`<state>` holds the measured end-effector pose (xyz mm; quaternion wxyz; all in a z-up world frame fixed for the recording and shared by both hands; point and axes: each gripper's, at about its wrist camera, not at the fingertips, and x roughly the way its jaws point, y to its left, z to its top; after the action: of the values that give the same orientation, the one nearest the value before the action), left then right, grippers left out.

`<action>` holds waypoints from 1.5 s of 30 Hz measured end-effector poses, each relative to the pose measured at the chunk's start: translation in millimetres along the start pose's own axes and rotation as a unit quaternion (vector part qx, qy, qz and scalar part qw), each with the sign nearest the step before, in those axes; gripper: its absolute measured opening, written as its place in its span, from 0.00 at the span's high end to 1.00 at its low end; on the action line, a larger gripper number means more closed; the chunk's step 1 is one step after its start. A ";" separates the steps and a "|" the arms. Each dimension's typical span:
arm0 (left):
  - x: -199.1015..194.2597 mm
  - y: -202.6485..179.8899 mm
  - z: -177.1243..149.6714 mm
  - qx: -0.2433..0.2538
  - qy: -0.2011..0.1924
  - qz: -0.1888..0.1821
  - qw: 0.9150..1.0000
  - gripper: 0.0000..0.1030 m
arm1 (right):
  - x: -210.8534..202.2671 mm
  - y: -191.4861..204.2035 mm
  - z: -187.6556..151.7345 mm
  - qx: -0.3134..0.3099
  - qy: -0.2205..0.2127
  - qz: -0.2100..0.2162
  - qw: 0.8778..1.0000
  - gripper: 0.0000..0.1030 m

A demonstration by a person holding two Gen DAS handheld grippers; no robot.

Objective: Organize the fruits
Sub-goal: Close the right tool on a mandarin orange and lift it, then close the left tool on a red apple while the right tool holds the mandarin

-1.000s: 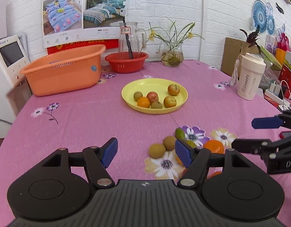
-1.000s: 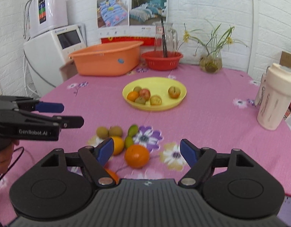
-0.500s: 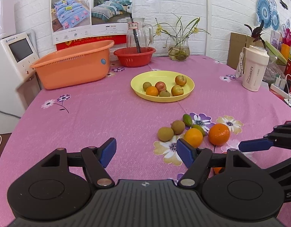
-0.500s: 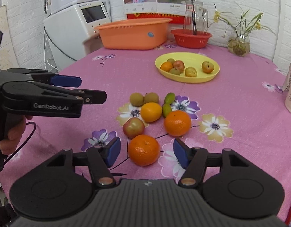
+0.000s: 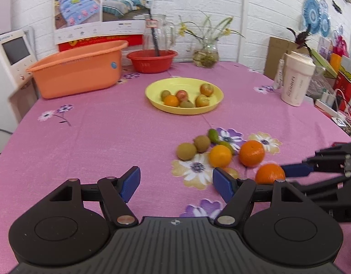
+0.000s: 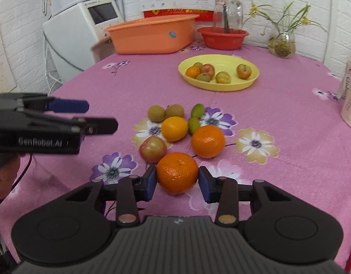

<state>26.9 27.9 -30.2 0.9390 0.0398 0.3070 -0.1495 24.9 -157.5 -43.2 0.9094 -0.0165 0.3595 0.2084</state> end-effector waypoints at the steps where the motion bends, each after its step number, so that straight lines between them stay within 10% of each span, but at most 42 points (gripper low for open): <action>1: 2.3 -4.2 -0.9 0.005 0.005 -0.011 1.000 0.35 | -2.1 -3.2 0.5 0.004 -0.003 -0.005 1.000 0.23; 24: 48.9 -36.4 0.5 0.007 0.069 -0.061 0.996 0.71 | -15.2 -36.8 2.7 0.047 -0.018 -0.036 0.998 0.23; 45: 37.5 -31.8 13.2 0.006 0.044 -0.048 0.998 0.71 | -13.3 -44.7 13.7 0.057 -0.032 -0.030 0.997 0.23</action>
<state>53.4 -14.2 -41.0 0.9162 0.0377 0.3487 -0.1940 42.6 -200.7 -29.6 0.9257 0.0316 0.3412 0.1604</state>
